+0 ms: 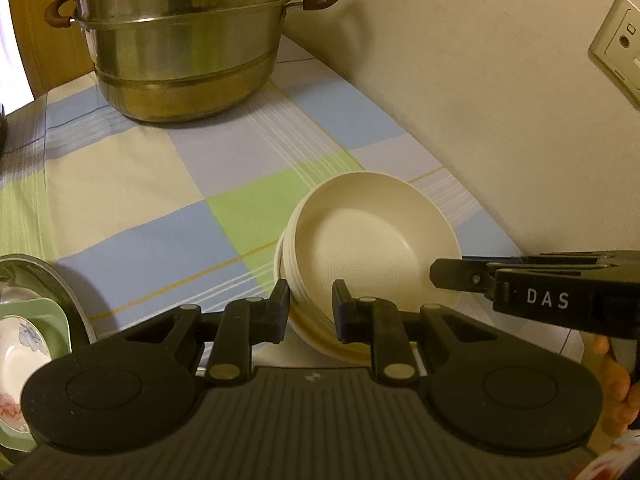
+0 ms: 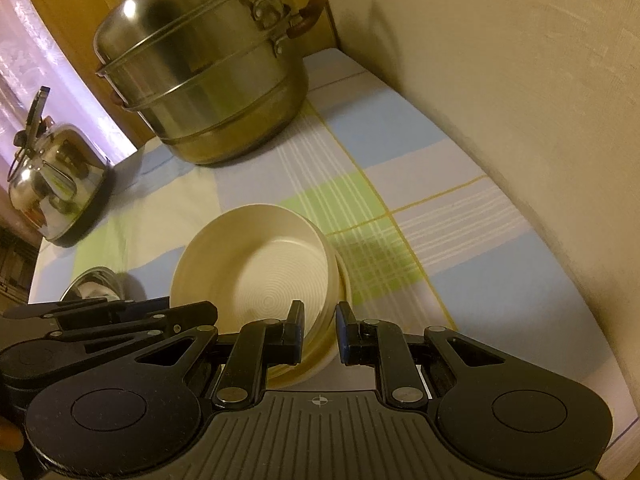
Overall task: Organize plates and bowls
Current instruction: 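Lift the cream bowl stack with the left gripper and carry it toward the white floral bowl, then lower the cream bowls into the white floral bowl and open the left gripper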
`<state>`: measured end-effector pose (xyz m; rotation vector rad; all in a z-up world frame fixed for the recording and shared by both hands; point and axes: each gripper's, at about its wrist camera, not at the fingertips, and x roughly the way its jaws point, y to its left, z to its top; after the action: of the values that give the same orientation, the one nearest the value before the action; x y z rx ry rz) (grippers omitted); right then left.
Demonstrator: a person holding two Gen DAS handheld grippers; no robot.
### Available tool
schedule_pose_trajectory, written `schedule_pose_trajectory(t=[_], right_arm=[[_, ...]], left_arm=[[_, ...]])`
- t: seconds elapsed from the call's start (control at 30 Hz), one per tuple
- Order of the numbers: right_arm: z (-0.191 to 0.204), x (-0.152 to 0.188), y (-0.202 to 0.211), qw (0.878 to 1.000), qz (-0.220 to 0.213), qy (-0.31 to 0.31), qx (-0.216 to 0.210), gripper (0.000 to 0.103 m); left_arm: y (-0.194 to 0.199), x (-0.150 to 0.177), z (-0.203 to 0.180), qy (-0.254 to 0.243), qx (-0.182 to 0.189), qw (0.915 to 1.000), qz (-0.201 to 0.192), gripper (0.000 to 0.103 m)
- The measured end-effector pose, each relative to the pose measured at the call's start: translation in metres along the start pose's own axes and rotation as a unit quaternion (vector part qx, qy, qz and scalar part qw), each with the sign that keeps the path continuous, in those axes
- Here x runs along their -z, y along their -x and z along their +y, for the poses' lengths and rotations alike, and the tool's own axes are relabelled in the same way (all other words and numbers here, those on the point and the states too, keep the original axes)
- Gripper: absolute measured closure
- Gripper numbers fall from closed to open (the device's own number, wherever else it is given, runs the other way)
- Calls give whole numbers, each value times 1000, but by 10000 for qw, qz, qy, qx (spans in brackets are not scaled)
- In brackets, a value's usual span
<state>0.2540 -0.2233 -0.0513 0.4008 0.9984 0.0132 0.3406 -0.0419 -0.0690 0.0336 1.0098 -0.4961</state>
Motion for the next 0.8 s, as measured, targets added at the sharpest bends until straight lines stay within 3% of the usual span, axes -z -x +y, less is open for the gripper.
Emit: schedule_pose_trajectory(t=[0.33,0.53,0.6,0.73,0.8], right_arm=[[0,-1,0,10000,-10,-98,0,86],[-2,-1,4,9999,-65,-156,-23,84],[-2,0,6,9999,-88,-133,6,81],[-3,4,13,9997,-186,-153,-9,53],[-4,6,17,9996,-240,-152,-27,49]], left_arm=[[-2,-2,1,37,35,10000,12,82],[1,0,-1,44,17,10000,-10,74],[5,1,-2,57,2,10000,-36,70],[14,3,-4,89,-15,9999,-82,65],[18,4,-4,106,-33,9999,-92,64]])
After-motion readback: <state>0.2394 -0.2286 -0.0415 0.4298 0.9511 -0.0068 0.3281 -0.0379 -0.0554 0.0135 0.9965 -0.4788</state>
